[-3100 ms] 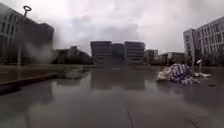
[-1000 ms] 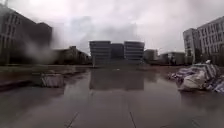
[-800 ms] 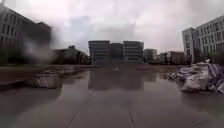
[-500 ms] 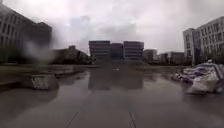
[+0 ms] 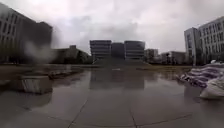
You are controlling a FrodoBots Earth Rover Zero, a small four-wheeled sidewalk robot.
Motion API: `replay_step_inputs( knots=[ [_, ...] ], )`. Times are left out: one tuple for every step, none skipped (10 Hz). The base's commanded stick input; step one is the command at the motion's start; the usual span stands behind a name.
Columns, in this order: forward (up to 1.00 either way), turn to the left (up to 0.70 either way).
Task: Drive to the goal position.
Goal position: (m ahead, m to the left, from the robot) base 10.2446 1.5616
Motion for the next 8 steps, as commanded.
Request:
replay_step_inputs(
  knots=[
    [0.70, 0.00],
    [0.70, 0.00],
    [0.70, 0.00],
    [0.70, 0.00],
    [0.70, 0.00],
    [0.70, -0.12],
    [0.70, -0.26],
    [0.70, -0.09]
  ],
)
